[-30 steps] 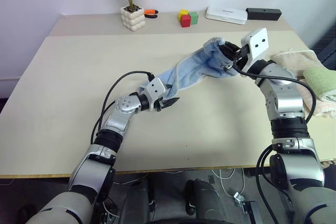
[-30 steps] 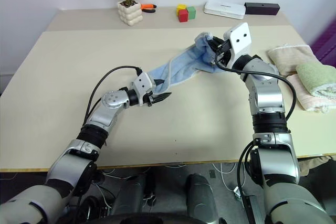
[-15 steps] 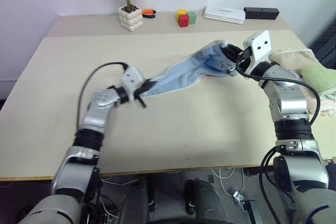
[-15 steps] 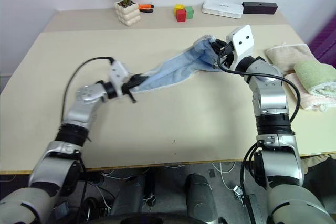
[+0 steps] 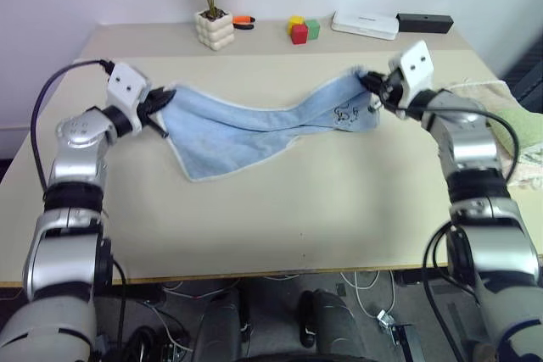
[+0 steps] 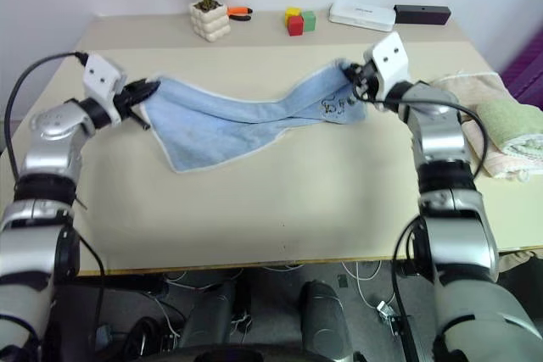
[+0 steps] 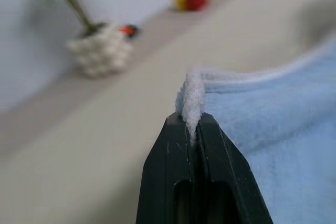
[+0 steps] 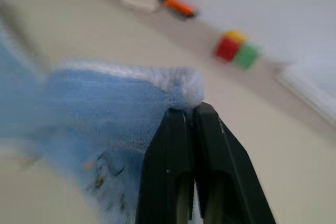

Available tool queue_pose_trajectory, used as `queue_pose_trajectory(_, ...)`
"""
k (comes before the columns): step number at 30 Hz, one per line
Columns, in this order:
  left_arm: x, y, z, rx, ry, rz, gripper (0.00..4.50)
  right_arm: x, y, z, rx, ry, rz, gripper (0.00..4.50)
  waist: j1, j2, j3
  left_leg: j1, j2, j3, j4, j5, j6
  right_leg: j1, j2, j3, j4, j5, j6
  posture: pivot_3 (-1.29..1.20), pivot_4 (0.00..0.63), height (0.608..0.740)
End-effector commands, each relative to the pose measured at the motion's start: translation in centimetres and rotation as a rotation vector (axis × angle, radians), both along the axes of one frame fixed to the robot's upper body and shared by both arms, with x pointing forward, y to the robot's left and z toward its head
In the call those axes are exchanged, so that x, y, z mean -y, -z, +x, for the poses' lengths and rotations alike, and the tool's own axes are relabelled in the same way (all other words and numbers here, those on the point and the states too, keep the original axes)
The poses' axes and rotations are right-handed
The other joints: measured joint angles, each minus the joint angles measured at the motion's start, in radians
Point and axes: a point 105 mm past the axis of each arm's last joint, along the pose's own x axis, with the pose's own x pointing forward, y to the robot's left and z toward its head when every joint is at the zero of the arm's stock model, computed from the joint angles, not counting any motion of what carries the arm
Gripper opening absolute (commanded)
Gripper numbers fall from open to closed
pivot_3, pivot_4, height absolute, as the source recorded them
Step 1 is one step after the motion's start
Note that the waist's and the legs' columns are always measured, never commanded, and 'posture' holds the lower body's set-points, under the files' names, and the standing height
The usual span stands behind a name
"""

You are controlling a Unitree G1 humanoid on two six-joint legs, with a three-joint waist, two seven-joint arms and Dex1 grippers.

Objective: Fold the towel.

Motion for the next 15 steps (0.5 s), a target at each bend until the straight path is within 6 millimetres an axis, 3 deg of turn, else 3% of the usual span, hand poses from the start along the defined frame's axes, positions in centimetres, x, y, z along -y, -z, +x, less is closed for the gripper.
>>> queue_pose_trajectory(1,-0.6,-4.1,2.1,0.115,-0.167,0.004,0.07,0.3,-3.4,2.2,0.11,0.17,0.047,0.0,-0.001,0.0,0.0,0.0,0.0,0.0,-0.001,0.001,-0.002,0.0,0.0,0.0,0.0,0.0,0.0,0.0,0.15,0.74)
queue_pose_trajectory(3,-1.0,-8.2,2.9,0.215,-0.309,0.026,0.07,0.9,-5.6,3.1,0.168,0.312,0.061,0.0,-0.003,-0.005,0.004,-0.002,0.0,0.001,-0.002,0.002,-0.003,-0.003,0.0,0.0,0.0,0.0,0.001,0.0,0.15,0.74)
queue_pose_trajectory(6,-0.7,-13.2,2.4,0.355,-0.356,0.032,0.07,1.2,-9.3,2.7,0.306,0.371,0.052,0.0,-0.002,-0.006,0.005,-0.008,0.0,0.001,-0.005,0.003,-0.004,-0.007,0.0,0.0,0.0,0.0,0.001,0.0,0.15,0.74)
queue_pose_trajectory(9,-1.0,-16.7,1.1,0.467,-0.35,0.045,0.07,1.6,-11.5,1.8,0.372,0.325,0.145,0.0,-0.003,-0.006,0.005,-0.011,-0.001,0.002,-0.007,0.002,-0.003,-0.01,0.0,0.0,-0.003,-0.001,0.001,0.0,0.15,0.74)
queue_pose_trajectory(11,-1.2,-17.3,0.6,0.501,-0.335,0.08,0.07,1.5,-11.4,1.6,0.363,0.262,0.185,0.0,-0.003,-0.006,0.005,-0.011,-0.001,0.002,-0.007,0.002,-0.003,-0.01,0.0,0.0,-0.002,-0.001,0.002,0.0,0.15,0.74)
queue_pose_trajectory(13,-1.4,-16.3,0.1,0.471,-0.244,0.079,0.07,0.5,-9.4,1.2,0.34,0.138,0.135,0.0,-0.003,-0.005,0.005,-0.011,-0.001,0.002,-0.006,0.002,-0.004,-0.01,0.0,0.0,-0.002,-0.001,0.002,0.0,0.15,0.74)
queue_pose_trajectory(15,-1.7,-12.9,-0.3,0.414,-0.136,0.156,0.07,-1.1,-5.7,0.2,0.282,-0.031,0.065,0.0,-0.005,-0.005,0.004,-0.005,-0.001,0.003,-0.006,0.002,-0.003,-0.006,0.0,0.0,-0.002,-0.001,0.002,0.0,0.15,0.74)
